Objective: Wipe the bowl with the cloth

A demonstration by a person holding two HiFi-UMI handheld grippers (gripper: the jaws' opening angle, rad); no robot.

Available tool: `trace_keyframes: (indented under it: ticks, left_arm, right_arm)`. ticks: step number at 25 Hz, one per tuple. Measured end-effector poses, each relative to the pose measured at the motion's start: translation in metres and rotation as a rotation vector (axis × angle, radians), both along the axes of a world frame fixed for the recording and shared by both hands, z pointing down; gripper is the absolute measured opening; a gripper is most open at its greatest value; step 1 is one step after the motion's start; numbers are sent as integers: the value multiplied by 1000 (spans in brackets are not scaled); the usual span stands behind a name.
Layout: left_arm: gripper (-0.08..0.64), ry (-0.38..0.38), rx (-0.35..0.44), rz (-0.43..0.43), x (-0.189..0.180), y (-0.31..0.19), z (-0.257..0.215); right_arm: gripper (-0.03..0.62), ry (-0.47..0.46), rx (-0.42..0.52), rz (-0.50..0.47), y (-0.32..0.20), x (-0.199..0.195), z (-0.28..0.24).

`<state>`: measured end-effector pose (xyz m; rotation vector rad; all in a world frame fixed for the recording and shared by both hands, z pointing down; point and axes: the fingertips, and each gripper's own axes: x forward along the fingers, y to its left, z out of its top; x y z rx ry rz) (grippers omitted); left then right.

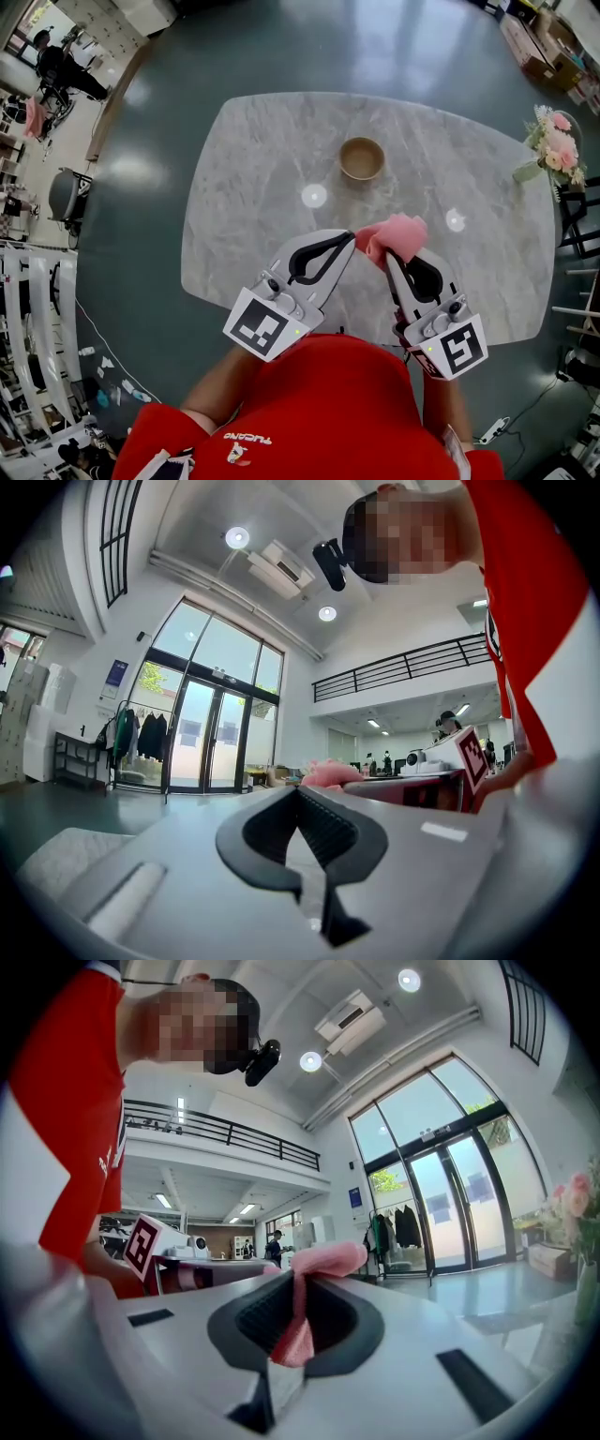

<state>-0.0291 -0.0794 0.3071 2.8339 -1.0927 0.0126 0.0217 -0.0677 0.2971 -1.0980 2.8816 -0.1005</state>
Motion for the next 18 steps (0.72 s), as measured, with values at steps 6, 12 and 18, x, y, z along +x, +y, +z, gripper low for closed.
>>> trace_keyframes:
  ticks: [6, 12, 18]
  left_arm:
    - [6, -7, -3, 3, -2, -1, 1]
    - [6, -6, -5, 7, -1, -4, 2]
    - [6, -10, -6, 13, 1, -5, 3]
  right_arm:
    - [19, 3, -7, -3, -2, -5, 3]
    - [18, 11, -5, 8, -4, -2, 5]
    - [18, 10, -8, 19, -4, 0, 7]
